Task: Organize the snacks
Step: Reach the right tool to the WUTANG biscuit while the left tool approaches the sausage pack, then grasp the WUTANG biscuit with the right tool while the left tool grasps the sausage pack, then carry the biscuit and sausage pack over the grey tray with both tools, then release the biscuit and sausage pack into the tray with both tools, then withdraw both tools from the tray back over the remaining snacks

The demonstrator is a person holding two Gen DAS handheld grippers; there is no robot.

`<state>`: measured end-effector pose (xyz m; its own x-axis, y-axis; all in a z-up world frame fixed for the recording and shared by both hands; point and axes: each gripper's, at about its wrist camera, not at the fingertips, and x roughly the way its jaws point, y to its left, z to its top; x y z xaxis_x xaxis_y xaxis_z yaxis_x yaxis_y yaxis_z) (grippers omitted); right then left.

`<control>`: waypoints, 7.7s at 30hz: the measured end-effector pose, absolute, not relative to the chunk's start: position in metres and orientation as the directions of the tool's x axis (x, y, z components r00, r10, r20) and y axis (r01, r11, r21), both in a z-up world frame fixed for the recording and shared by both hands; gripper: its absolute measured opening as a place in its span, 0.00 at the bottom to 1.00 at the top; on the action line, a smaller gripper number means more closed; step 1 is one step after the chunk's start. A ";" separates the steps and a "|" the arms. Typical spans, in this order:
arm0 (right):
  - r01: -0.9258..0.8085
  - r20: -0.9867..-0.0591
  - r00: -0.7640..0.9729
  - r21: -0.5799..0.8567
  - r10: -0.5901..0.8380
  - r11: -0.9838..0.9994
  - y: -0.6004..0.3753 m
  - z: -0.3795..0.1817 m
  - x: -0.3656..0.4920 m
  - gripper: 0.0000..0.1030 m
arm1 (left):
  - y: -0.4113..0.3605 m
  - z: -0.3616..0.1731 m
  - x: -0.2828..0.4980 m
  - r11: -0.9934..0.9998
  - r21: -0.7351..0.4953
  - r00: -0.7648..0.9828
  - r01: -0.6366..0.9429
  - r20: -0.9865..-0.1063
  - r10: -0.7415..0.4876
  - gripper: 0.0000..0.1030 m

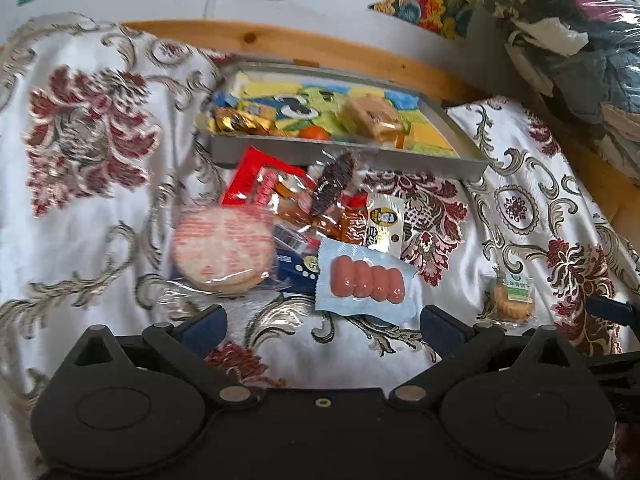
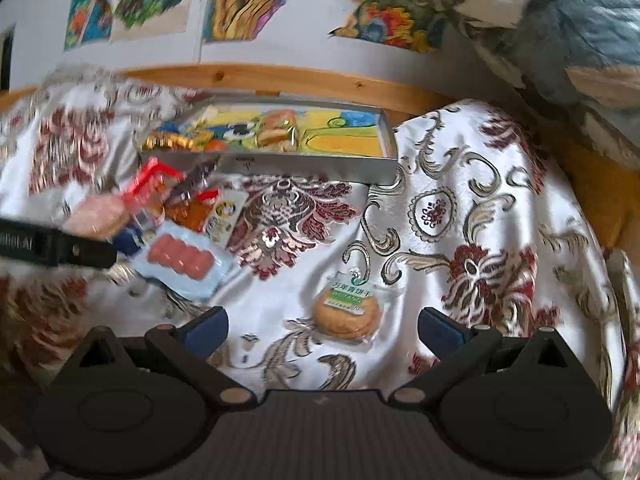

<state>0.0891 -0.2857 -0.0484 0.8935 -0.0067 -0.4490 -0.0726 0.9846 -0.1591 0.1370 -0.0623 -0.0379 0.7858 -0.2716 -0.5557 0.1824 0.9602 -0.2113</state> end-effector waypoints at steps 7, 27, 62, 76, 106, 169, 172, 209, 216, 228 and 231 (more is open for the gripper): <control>-0.097 -0.487 0.873 -0.186 -0.006 0.978 -0.293 -0.057 0.125 1.00 | -0.061 -0.055 0.167 0.928 -0.321 0.729 0.190 -0.587 -0.352 0.99; -0.124 -0.509 0.859 -0.119 0.047 0.985 -0.299 -0.077 0.160 0.60 | -0.053 -0.080 0.211 0.760 -0.618 0.630 0.201 -0.512 -0.584 0.90; -0.287 -0.471 0.853 -0.067 0.223 0.956 -0.265 -0.083 0.166 0.58 | -0.077 -0.084 0.235 0.703 -0.664 0.630 0.255 -0.438 -0.642 0.45; -0.241 -0.459 0.868 -0.053 0.191 0.969 -0.268 -0.081 0.162 0.58 | -0.070 -0.084 0.232 0.732 -0.647 0.658 0.213 -0.459 -0.597 0.25; -0.222 -0.373 0.901 0.037 0.219 0.974 -0.262 -0.039 0.123 0.58 | -0.056 -0.022 0.151 0.835 -0.493 0.763 0.243 -0.435 -0.479 0.16; -0.109 -0.261 0.959 0.014 0.109 0.994 -0.275 -0.012 0.323 0.58 | -0.057 0.019 0.373 0.905 -0.396 0.871 0.154 -0.379 -0.314 0.21; -0.105 -0.258 0.961 -0.002 0.101 0.994 -0.273 -0.009 0.321 0.60 | -0.058 0.019 0.373 0.919 -0.371 0.869 0.132 -0.403 -0.287 0.25; -0.110 -0.087 0.991 -0.092 0.102 0.990 -0.261 0.108 0.118 1.00 | -0.035 0.119 0.157 0.976 -0.207 0.957 0.070 -0.261 -0.124 0.99; -0.132 -0.101 0.987 -0.082 0.124 0.988 -0.255 0.098 0.074 1.00 | -0.030 0.111 0.112 0.988 -0.140 0.957 0.063 -0.271 -0.100 0.99; -0.110 -0.145 0.984 -0.027 0.105 0.994 -0.251 0.064 0.034 1.00 | -0.020 0.086 0.068 0.995 -0.085 0.947 0.058 -0.310 -0.082 0.99; -0.103 -0.163 0.982 -0.013 0.100 0.995 -0.252 0.053 0.030 1.00 | -0.020 0.074 0.060 0.996 -0.056 0.939 0.070 -0.334 -0.085 0.99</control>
